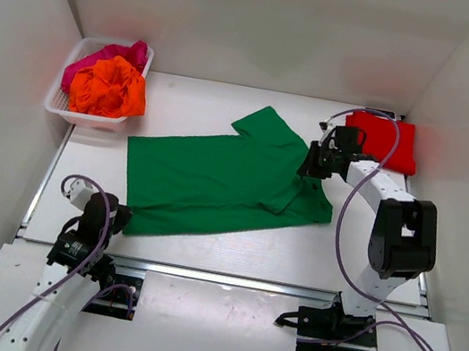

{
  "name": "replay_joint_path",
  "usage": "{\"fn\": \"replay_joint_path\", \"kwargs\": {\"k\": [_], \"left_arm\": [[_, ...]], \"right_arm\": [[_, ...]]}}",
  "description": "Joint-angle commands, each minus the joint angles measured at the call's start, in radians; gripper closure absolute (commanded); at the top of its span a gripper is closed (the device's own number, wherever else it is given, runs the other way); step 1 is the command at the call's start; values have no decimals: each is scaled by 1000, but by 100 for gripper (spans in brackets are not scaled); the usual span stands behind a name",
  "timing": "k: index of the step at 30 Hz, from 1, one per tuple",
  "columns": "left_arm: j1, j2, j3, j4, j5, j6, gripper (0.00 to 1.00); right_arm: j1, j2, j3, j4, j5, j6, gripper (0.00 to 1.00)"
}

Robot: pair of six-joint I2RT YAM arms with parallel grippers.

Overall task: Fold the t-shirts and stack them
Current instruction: Fold the flattened tshirt in 1/3 of the way

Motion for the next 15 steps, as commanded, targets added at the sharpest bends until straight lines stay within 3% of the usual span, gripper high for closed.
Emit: {"fn": "replay_joint_path", "kwargs": {"k": [1, 9, 10, 12, 13, 14, 15], "left_arm": [[-7, -8, 10, -11, -32, -1, 100], [13, 9, 1, -1, -20, 7, 100], [29, 9, 1, 2, -12, 11, 96], [49, 15, 4, 16, -3, 18, 80], [56, 18, 4, 21, -6, 19, 64], [59, 20, 4, 16, -7, 16, 55], [60, 17, 6, 16, -10, 25, 53]], "right_arm": [[14, 28, 64, 28, -3, -18, 100], [-2, 86, 125, 29, 9, -13, 100], [-3, 82, 133, 17, 15, -13, 100], [7, 90, 127, 15, 27, -16, 100], [0, 88, 131, 11, 23, -18, 100], [0, 86, 121, 11, 24, -19, 97], [4, 76, 118, 6, 32, -15, 90]]}}
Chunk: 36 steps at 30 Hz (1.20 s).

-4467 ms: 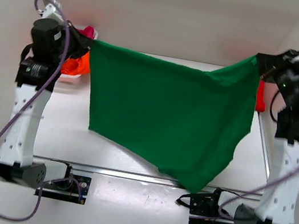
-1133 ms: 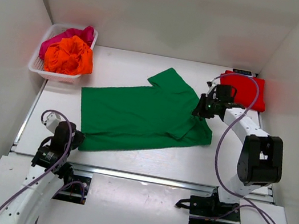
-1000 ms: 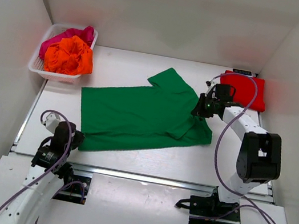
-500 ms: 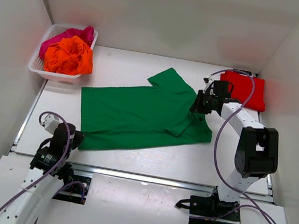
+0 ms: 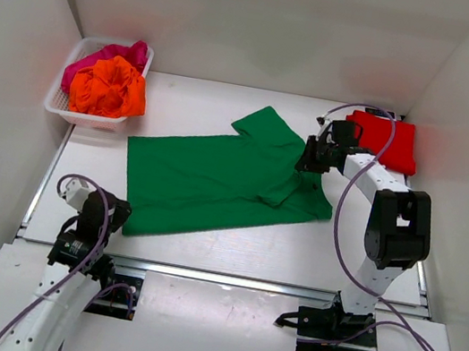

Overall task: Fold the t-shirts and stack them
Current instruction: Fold the flattened tshirt in 1/3 of the way

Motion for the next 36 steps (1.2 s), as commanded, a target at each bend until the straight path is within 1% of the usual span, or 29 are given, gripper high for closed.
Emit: {"fn": "replay_joint_path", "kwargs": {"k": [1, 2, 3, 4, 6, 8, 10, 11, 12, 13, 14, 16, 17, 18, 19, 20, 21, 22, 26, 27, 29, 31, 33, 34, 36], "left_arm": [[21, -2, 1, 16, 6, 9, 51], [34, -3, 4, 29, 9, 9, 51], [46, -9, -2, 36, 8, 23, 50], [61, -11, -2, 52, 18, 40, 50], [98, 3, 21, 98, 32, 69, 51], [92, 53, 53, 154, 42, 139, 56], [75, 208, 114, 211, 69, 207, 59], [63, 252, 146, 236, 87, 247, 60], [49, 346, 159, 268, 97, 264, 59], [46, 433, 179, 288, 112, 288, 58], [41, 476, 188, 329, 141, 319, 58], [55, 655, 237, 365, 166, 371, 55], [43, 693, 280, 389, 157, 394, 55], [38, 771, 297, 417, 141, 408, 54], [31, 837, 332, 429, 134, 437, 54], [38, 907, 369, 447, 134, 445, 54], [44, 940, 392, 466, 135, 449, 54], [47, 1004, 438, 477, 137, 453, 53], [52, 1193, 577, 495, 115, 492, 51], [52, 1213, 614, 501, 106, 508, 51], [67, 1309, 671, 495, 109, 508, 51], [77, 1372, 716, 484, 115, 512, 50], [80, 1434, 762, 481, 117, 518, 50], [78, 1502, 798, 466, 118, 526, 51], [81, 1533, 826, 449, 133, 528, 51]], "right_arm": [[1, -24, 12, 22, 26, -5, 87], [0, -28, 14, 28, 37, -10, 77], [-2, -39, 9, 20, 52, -4, 68], [-4, -44, 17, 14, 84, -10, 63], [-4, -68, 20, 13, 134, -11, 44], [-19, -85, 40, 29, 158, -43, 37], [-31, -70, 76, 31, 135, -45, 37], [-46, -59, 106, 28, 104, -63, 39], [-50, -36, 124, 25, 101, -68, 42], [-53, 11, 168, 7, 75, -74, 44], [-51, 31, 220, -19, 67, -100, 45], [-47, 141, 313, -93, 54, -131, 45], [-39, 163, 357, -116, 52, -140, 45], [-27, 203, 389, -121, 64, -143, 44], [-19, 229, 405, -133, 64, -187, 44], [-11, 250, 411, -124, 63, -198, 44], [-10, 263, 420, -124, 76, -192, 43], [2, 274, 448, -130, 75, -197, 43], [4, 304, 468, -113, 80, -203, 43], [7, 315, 485, -125, 84, -206, 43], [7, 339, 514, -145, 72, -217, 44], [18, 360, 543, -177, 41, -231, 44], [29, 363, 545, -190, 46, -235, 43], [41, 379, 517, -179, 63, -241, 43], [36, 381, 521, -181, 63, -240, 43]]}}
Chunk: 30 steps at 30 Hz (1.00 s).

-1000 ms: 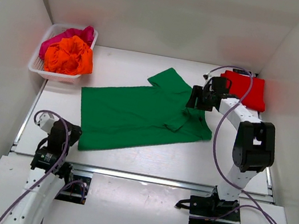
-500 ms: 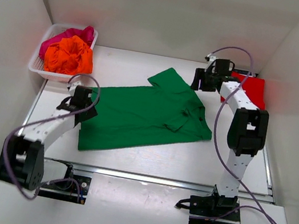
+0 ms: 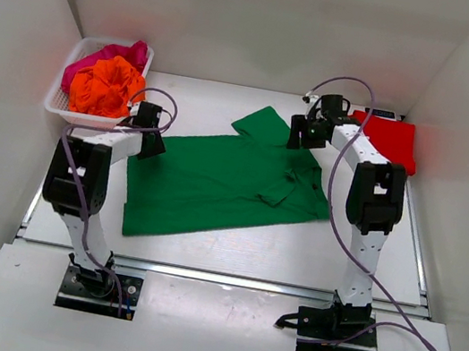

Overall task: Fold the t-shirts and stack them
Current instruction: Fold the flattened tshirt in 1/3 of the way

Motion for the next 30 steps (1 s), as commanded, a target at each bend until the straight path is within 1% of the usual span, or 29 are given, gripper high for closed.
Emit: {"fn": "replay_joint_path", "kwargs": {"k": [1, 4, 6, 10, 13, 14, 16, 18, 21, 24, 27, 30], "left_arm": [[13, 61, 95, -42, 23, 16, 50], [17, 129, 148, -98, 41, 21, 51], [17, 178, 211, -121, 45, 21, 50], [25, 264, 331, -179, 103, 22, 49], [23, 339, 423, -245, 121, 41, 50], [23, 362, 461, -254, 121, 45, 50], [29, 389, 518, -291, 129, 53, 50], [26, 416, 555, -308, 143, 61, 50], [28, 448, 630, -337, 153, 73, 50], [19, 457, 639, -343, 167, 77, 50], [29, 436, 594, -311, 186, 70, 50], [22, 423, 569, -313, 207, 73, 50]], "right_arm": [[2, 15, 14, -18, -7, -19, 44], [-14, 52, 40, -40, -16, 9, 43], [-18, 66, 48, -60, -4, 14, 43], [-41, 78, 53, -81, 1, 55, 43], [-73, 77, 17, -87, 2, 125, 43], [-77, 69, 7, -83, 16, 126, 43], [-88, 64, -19, -83, 37, 150, 43], [-94, 41, -62, -72, 57, 197, 43], [-94, -5, -118, -50, 92, 224, 44], [-87, -14, -124, -70, 125, 233, 44], [-96, -12, -90, -115, 171, 247, 45], [-108, -32, -107, -113, 154, 242, 46]]}}
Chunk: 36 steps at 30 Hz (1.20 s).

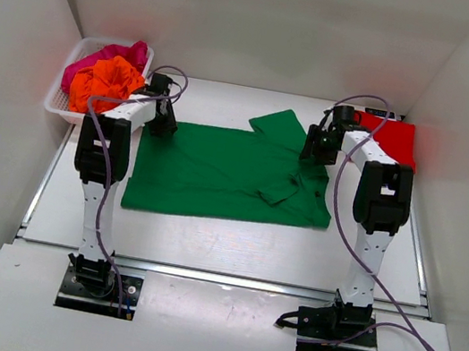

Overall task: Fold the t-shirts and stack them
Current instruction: Fold the flattened tshirt in 1/3 of the way

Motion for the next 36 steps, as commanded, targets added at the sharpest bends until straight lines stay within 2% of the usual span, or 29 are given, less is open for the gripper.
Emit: {"fn": "replay_joint_path", "kwargs": {"k": [1, 3, 5, 8, 13, 17, 19, 24, 26, 30, 34, 36], "left_arm": [[-6, -21, -53, -29, 72, 8, 50], [-9, -63, -114, -5, 80, 26, 50], [-23, -178, -207, 61, 83, 43, 50], [-26, -309, -350, 137, 78, 17, 49], [-3, -311, -416, 97, 94, 28, 50], [-11, -460, -606, 308, 20, 28, 48], [3, -487, -631, 380, 28, 12, 48], [9, -407, -367, 225, 34, 57, 48], [-11, -445, -341, 192, 23, 77, 47], [-18, -661, -519, 210, 41, 38, 47], [-38, -801, -692, 86, 61, 32, 47], [-72, -878, -777, 59, 40, 26, 47]], "right_arm": [[-18, -41, -27, -70, 69, 13, 46], [-10, -70, -70, -15, 72, -21, 45], [-4, -116, -96, 12, 83, -25, 46], [-12, -126, -86, -18, 83, -24, 47], [-10, -133, -141, -21, 78, -36, 46], [-7, -196, -228, 54, 83, -65, 45], [-18, -216, -253, 71, 74, -59, 45], [-12, -295, -279, 123, 74, -88, 43], [-7, -337, -288, 135, 91, -88, 43], [1, -466, -331, 175, 129, -79, 40], [19, -582, -397, 116, 170, -67, 39], [42, -631, -454, 105, 163, -48, 41]]}}
